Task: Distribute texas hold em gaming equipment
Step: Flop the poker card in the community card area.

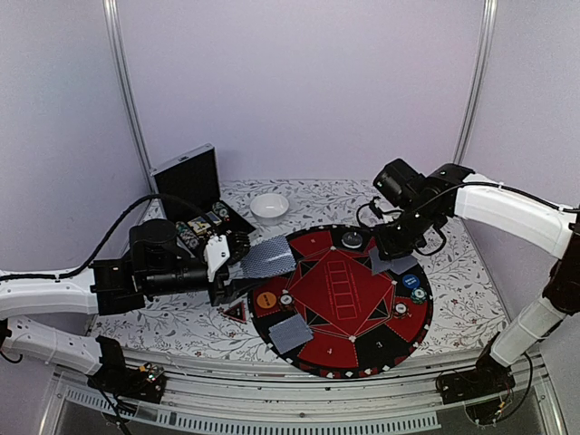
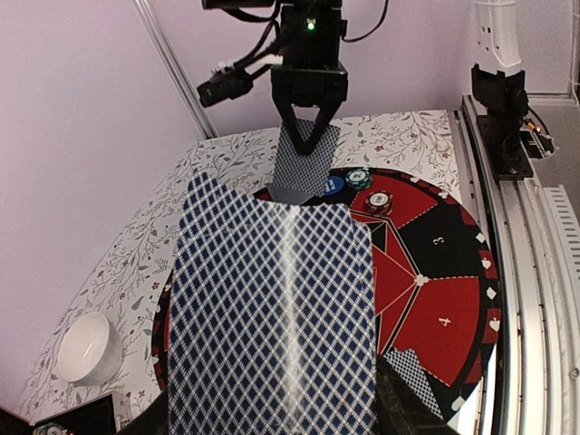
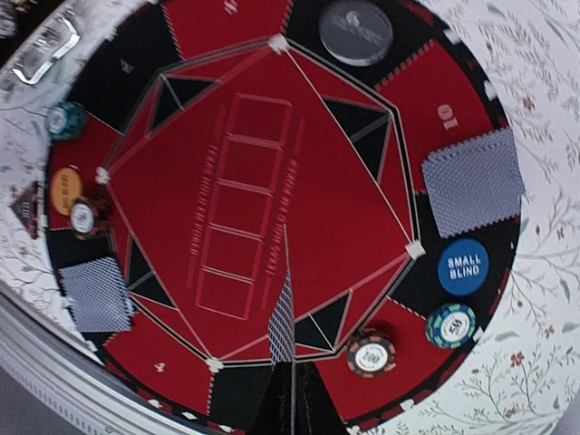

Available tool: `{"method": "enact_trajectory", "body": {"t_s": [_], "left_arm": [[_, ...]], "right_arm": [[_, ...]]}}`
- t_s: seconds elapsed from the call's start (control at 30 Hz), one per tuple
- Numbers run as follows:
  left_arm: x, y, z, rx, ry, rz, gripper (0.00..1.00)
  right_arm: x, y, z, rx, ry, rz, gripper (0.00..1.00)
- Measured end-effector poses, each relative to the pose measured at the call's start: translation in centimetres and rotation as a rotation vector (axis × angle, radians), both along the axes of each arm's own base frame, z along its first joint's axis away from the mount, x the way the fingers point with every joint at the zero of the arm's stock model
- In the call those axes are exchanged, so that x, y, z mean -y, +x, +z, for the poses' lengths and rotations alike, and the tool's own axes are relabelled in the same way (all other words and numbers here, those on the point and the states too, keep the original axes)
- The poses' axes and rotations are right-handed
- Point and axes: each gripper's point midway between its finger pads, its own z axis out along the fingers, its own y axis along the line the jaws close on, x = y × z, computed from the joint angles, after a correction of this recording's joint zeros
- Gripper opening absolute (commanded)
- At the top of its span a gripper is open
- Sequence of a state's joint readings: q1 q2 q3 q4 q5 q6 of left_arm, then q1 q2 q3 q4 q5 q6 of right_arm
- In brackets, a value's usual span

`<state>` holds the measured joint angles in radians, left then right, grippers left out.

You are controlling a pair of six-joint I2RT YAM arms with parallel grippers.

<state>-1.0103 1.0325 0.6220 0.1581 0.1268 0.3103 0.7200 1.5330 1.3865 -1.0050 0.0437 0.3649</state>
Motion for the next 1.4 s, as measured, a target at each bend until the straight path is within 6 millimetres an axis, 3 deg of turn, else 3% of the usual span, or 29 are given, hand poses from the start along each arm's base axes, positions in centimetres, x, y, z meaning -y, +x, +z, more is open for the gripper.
{"method": "enact_trajectory", "body": {"t_s": [0.1,0.33,0.63,0.8,1.03,1.2,1.4], "left_arm": [[0.0,0.0,0.0,0.0,0.0,-0.001,0.53],[0.0,-0.1,0.0,0.0,0.0,-0.002,0.53],[0.1,-0.1,0.0,0.0,0.0,-0.003,0.53],[0.1,-0.1,0.0,0.0,0.0,-0.003,0.53],[0.1,-0.1,0.0,0.0,0.0,-0.003,0.53],[0.1,-0.1,0.0,0.0,0.0,-0.005,0.53],[0.1,-0.1,0.0,0.0,0.0,-0.005,0.53]], "right_arm": [[1.2,-1.4,-3.0,-0.087,-0.113,-0.034,0.02],[1.7,-4.1,-8.1,-0.226,-0.33,-0.035,0.02],[0.7,-4.5,-11.8,-0.282,-0.535,-0.003,0.02],[-0.5,-5.0,-13.0,-0.319,-0.539,0.026,0.03],[-4.3,-5.6,-14.3,-0.382,-0.384,0.104,0.03],[-5.4,-6.1,-15.7,-0.431,-0.352,0.133,0.03],[-6.3,-6.7,-15.8,-0.467,-0.302,0.145,0.03]]}}
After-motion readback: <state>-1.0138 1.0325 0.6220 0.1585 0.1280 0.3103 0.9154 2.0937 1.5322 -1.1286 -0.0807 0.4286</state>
